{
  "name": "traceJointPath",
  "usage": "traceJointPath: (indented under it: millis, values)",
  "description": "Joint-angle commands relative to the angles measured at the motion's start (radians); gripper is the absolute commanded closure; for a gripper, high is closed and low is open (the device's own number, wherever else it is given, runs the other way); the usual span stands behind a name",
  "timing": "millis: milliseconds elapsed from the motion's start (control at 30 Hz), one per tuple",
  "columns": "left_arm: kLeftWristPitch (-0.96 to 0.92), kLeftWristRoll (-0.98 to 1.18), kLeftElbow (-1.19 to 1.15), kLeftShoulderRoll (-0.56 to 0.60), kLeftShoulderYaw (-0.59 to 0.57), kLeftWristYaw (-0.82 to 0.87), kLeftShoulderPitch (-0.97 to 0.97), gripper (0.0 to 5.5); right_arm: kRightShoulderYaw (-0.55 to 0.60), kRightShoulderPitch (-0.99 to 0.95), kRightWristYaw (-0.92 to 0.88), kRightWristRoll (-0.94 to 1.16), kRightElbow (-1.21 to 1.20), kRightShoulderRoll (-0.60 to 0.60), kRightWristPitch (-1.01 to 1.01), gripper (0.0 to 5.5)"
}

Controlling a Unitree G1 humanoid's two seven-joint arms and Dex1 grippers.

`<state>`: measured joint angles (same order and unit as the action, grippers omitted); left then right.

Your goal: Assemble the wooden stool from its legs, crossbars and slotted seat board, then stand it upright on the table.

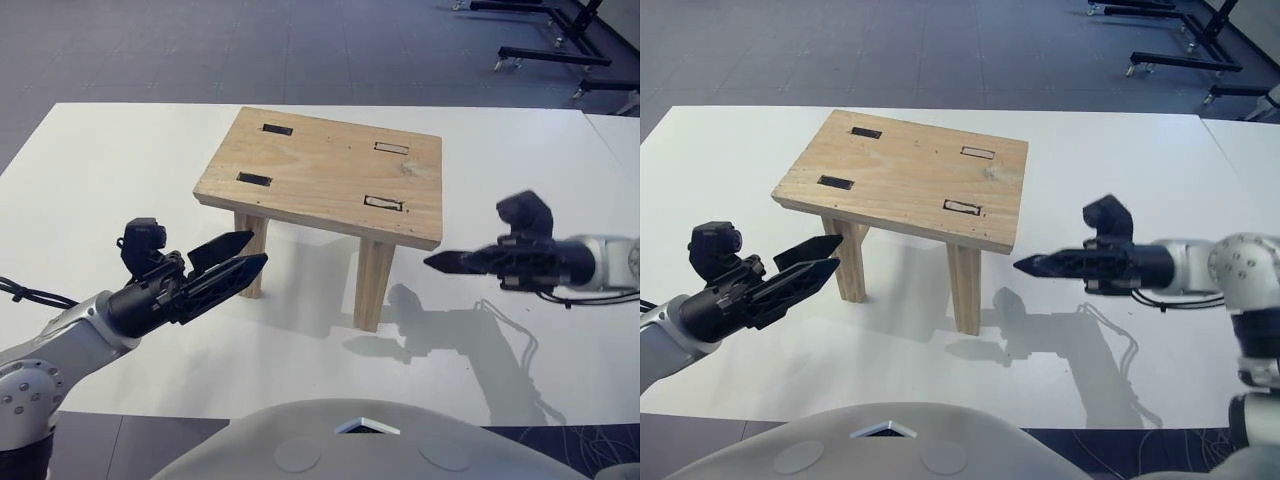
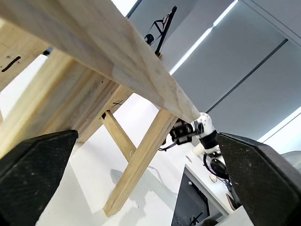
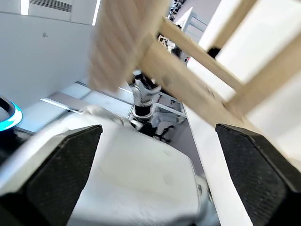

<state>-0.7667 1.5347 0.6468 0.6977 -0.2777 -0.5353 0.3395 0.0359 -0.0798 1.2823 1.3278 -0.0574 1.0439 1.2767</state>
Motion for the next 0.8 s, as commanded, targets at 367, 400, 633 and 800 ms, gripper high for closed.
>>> traceJointPath:
  millis: [367, 400, 633, 800]
  values:
    - [-0.007, -0.11, 0.043, 0.026, 0.001, -0.072, 0.064, 0.1, 0.048, 0.179, -0.169, 0.064, -0.35, -0.278, -0.129, 1.05]
    - [-0.005, -0.125, 0.044, 0.032, -0.006, -0.084, 0.074, 0.1, 0.05, 0.191, -0.215, 0.051, -0.372, -0.31, -0.157, 1.05]
    - [-0.008, -0.185, -0.005, 0.057, -0.084, -0.178, 0.164, 0.1, 0.037, 0.31, -0.374, 0.046, -0.477, -0.416, -0.243, 1.26]
    - [-0.032, -0.194, -0.055, 0.077, -0.07, -0.191, 0.108, 0.1, 0.002, 0.306, -0.443, -0.07, -0.45, -0.499, -0.346, 1.35]
